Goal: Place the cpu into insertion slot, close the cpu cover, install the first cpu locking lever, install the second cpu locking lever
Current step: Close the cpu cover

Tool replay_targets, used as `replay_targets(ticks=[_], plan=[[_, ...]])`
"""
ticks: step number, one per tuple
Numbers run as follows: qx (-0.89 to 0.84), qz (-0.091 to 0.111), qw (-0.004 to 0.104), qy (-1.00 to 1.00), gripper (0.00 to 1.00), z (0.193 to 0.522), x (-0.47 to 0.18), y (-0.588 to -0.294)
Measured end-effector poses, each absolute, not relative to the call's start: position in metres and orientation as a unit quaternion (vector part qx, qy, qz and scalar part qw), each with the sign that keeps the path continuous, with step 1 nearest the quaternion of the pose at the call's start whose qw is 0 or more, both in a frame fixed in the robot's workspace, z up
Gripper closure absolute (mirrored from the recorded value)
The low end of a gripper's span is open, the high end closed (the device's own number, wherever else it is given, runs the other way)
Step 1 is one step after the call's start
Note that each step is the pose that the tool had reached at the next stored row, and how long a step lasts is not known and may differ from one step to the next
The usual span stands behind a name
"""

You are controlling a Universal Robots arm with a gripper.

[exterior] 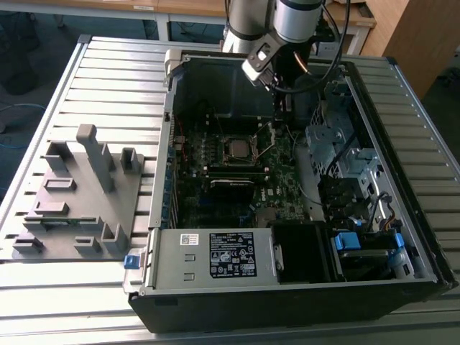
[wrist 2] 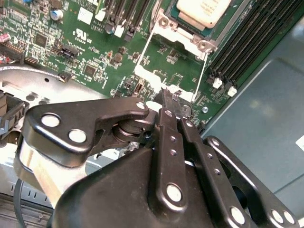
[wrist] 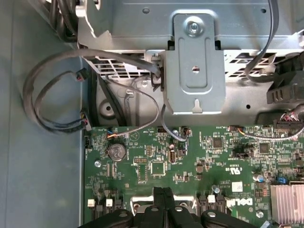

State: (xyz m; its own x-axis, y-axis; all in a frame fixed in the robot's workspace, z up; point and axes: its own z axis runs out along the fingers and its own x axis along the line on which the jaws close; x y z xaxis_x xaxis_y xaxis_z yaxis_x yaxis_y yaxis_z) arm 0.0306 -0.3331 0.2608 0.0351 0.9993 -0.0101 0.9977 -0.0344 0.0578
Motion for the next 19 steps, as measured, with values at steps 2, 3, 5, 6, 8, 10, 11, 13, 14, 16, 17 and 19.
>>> replay_targets(ticks=[2, 3, 5, 6, 8, 10, 11, 13, 14, 16, 17, 19], plan=[[0.719, 0.017, 0.024, 0.694, 0.9, 0.26, 0.033, -0.333], [0.719, 0.017, 0.024, 0.694, 0.9, 0.26, 0.033, -0.333], [0.719, 0.016, 0.024, 0.694, 0.9, 0.259, 0.035, -0.332], [0.719, 0.016, 0.024, 0.694, 0.9, 0.259, 0.036, -0.332], [0.719, 0.016, 0.024, 0.694, 0.9, 0.258, 0.037, -0.331], [0.719, 0.016, 0.025, 0.694, 0.9, 0.257, 0.038, -0.33], [0.719, 0.016, 0.025, 0.694, 0.9, 0.257, 0.039, -0.33], [0.719, 0.016, 0.025, 0.694, 0.9, 0.256, 0.04, -0.329], [0.719, 0.016, 0.025, 0.694, 0.9, 0.256, 0.041, -0.329], [0.719, 0.016, 0.025, 0.694, 0.9, 0.255, 0.043, -0.328], [0.719, 0.016, 0.025, 0.694, 0.9, 0.254, 0.043, -0.328], [0.719, 0.016, 0.025, 0.694, 0.9, 0.253, 0.044, -0.328]])
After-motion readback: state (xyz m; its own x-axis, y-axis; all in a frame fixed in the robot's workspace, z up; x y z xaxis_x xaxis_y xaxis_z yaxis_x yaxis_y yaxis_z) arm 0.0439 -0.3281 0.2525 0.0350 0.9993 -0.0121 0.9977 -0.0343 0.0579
